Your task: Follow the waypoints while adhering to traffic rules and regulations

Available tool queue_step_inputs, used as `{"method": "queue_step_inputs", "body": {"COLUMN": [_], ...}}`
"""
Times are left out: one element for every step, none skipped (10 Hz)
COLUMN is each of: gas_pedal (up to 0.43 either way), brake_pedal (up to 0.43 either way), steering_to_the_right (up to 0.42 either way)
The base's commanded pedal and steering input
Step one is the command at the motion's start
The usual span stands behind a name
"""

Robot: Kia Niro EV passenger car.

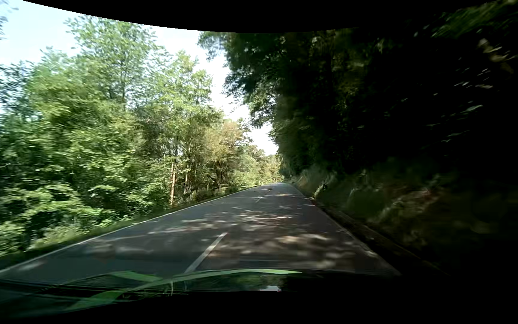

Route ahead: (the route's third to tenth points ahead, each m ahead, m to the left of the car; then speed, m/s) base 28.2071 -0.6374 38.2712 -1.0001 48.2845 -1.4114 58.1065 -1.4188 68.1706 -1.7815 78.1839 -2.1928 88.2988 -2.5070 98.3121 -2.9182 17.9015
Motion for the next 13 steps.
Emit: {"method": "queue_step_inputs", "body": {"gas_pedal": [0.197, 0.209, 0.228, 0.24, 0.26, 0.26, 0.268, 0.268, 0.26, 0.189, 0.189, 0.197, 0.209], "brake_pedal": [0.0, 0.0, 0.0, 0.0, 0.0, 0.0, 0.0, 0.0, 0.0, 0.0, 0.0, 0.0, 0.0], "steering_to_the_right": [0.009, 0.009, 0.007, 0.006, 0.005, 0.005, 0.003, 0.001, 0.0, -0.001, 0.0, 0.0, -0.001]}}
